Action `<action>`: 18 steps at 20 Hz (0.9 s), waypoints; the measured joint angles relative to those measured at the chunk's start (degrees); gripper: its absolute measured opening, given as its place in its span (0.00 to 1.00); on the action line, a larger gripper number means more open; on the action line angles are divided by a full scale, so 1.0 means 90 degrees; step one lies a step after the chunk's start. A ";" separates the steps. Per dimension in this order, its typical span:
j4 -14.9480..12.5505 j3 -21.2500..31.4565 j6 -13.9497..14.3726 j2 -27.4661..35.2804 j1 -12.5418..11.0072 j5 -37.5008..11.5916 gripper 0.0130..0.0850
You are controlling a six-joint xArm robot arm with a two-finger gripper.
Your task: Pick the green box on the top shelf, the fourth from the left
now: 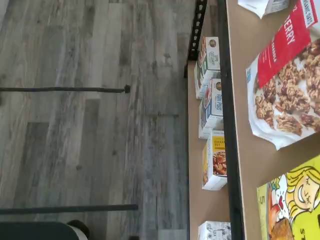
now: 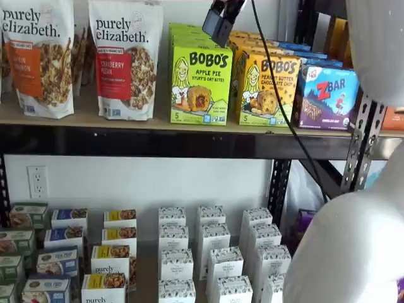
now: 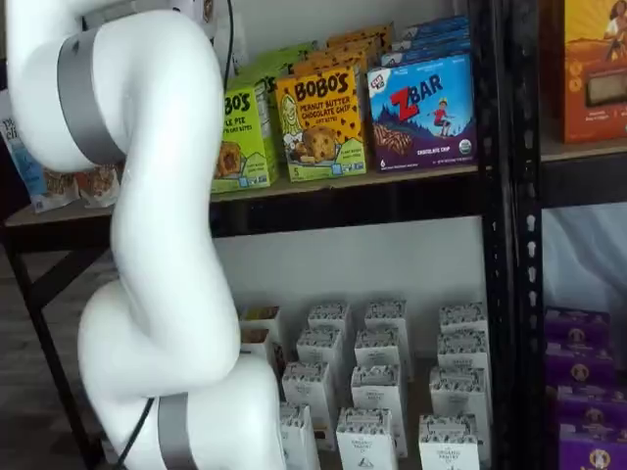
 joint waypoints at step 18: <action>-0.0048 -0.0011 0.0034 0.0005 0.0046 -0.0094 1.00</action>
